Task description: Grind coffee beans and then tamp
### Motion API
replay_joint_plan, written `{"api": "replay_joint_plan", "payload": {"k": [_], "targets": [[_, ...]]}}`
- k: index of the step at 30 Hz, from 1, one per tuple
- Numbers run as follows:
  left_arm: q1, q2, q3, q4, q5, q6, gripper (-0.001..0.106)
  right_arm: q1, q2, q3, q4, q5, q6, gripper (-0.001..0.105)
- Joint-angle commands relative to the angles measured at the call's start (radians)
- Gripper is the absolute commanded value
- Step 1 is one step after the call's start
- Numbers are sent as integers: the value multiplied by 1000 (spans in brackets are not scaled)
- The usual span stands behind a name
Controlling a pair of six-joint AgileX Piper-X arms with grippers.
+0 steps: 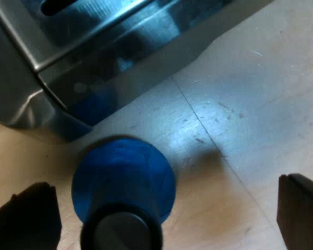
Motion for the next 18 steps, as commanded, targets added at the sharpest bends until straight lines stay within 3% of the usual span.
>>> {"api": "replay_joint_plan", "payload": {"k": [1,10,18], "targets": [[-3,11,-2,-11,-20,-5,85,0,-2,-2,-12,0,-5,70],[-3,43,-2,-22,-20,-5,83,0,-2,-2,-12,0,-5,70],[-3,43,-2,-29,-43,-5,56,0,-2,-2,-12,0,-5,70]]}}
